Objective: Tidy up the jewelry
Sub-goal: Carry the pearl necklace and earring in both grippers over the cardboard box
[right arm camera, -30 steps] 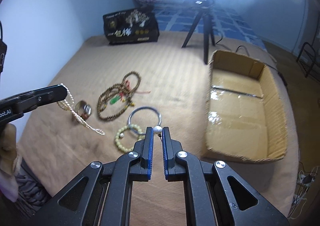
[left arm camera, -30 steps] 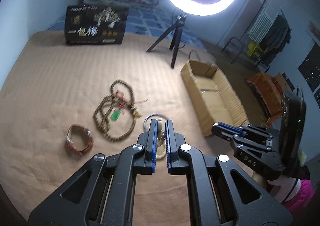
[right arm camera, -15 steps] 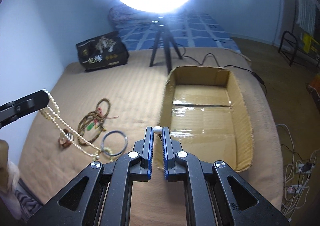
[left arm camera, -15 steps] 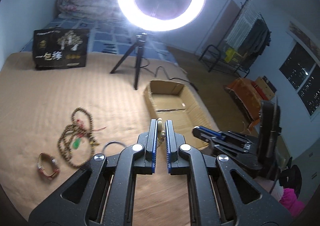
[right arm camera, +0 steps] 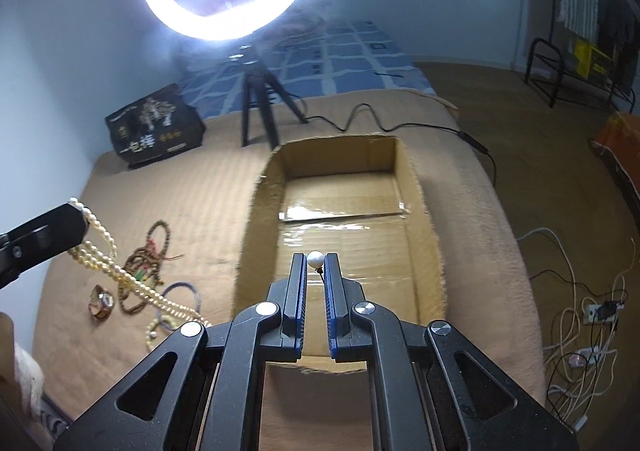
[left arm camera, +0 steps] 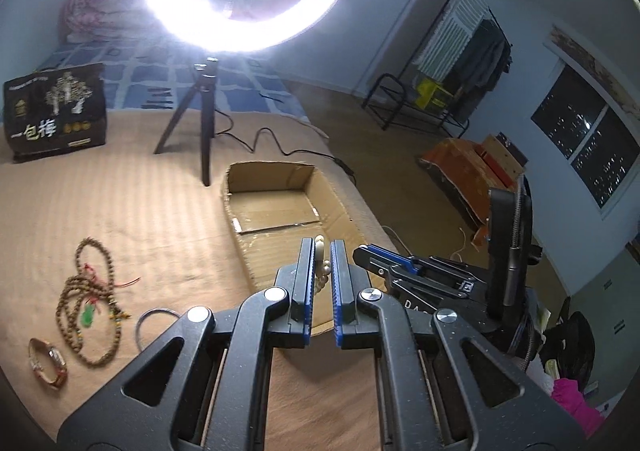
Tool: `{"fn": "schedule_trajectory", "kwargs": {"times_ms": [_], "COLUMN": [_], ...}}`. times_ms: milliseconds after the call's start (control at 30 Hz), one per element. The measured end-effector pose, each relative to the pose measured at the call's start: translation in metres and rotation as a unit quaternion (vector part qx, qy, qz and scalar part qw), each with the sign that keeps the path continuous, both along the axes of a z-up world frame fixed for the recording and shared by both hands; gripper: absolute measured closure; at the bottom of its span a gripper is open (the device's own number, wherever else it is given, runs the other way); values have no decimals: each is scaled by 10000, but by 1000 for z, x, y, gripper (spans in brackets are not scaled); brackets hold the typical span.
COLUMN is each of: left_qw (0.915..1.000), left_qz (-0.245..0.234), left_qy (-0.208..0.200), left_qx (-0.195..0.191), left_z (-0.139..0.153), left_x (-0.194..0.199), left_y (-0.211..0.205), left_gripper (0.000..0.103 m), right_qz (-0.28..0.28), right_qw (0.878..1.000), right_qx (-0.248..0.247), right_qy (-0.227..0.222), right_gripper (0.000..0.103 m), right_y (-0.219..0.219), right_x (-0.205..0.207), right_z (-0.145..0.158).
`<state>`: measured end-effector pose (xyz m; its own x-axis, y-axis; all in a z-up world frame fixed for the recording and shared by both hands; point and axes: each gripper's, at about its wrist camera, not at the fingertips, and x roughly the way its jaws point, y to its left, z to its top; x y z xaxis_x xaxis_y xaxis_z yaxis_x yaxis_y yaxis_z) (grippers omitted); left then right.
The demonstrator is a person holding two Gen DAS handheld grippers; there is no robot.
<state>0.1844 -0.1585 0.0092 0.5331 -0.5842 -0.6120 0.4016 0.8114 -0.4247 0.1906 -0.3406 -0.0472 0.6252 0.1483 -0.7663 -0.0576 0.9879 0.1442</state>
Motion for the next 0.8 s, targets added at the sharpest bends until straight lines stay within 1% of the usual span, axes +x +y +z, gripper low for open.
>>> {"fn": "schedule_trajectory", "kwargs": {"times_ms": [200, 333, 467, 567, 667, 800], "left_qw": [9997, 9994, 9996, 9993, 9986, 9975], "left_qz": [-188, -266, -289, -319, -357, -382], "left_qy": [-154, -143, -36, 64, 139, 355], "left_qx": [-98, -152, -9, 165, 373, 476], "left_z": [8, 4, -10, -25, -42, -61], "left_x": [1, 6, 12, 16, 18, 22], "left_y": [-21, -33, -44, -49, -54, -57], "left_gripper": [98, 98, 98, 98, 98, 97], "right_qz": [-201, -289, -303, -329, -316, -297], "right_qw": [9997, 9994, 9989, 9985, 9980, 9978], "right_qx": [-32, -26, -41, -43, 66, 22], "right_qy": [113, 213, 356, 440, 547, 599], "right_gripper": [96, 96, 96, 96, 96, 96], "right_y": [-17, -24, -28, -30, -31, -31], "right_x": [6, 11, 15, 16, 17, 17], "right_z": [-9, -17, -26, -31, -36, -39]}}
